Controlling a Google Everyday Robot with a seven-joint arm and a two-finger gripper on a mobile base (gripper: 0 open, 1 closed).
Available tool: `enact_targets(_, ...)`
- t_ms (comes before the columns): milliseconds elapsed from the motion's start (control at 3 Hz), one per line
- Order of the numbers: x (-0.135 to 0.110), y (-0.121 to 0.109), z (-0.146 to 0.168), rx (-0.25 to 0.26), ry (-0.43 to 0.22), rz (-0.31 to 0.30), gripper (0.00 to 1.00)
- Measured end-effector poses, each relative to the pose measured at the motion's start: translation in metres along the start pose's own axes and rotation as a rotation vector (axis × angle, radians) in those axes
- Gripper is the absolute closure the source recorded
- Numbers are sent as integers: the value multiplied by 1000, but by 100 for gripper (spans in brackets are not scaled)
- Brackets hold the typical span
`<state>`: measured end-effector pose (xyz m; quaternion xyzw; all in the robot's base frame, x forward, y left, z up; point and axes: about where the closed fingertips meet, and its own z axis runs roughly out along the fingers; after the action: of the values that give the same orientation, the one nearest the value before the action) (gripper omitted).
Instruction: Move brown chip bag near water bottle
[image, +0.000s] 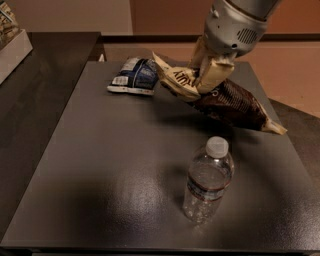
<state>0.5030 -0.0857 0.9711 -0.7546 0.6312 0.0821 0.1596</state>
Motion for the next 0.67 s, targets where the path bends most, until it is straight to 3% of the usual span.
enact_targets(667, -26, 39, 24, -64, -50, 63, 100)
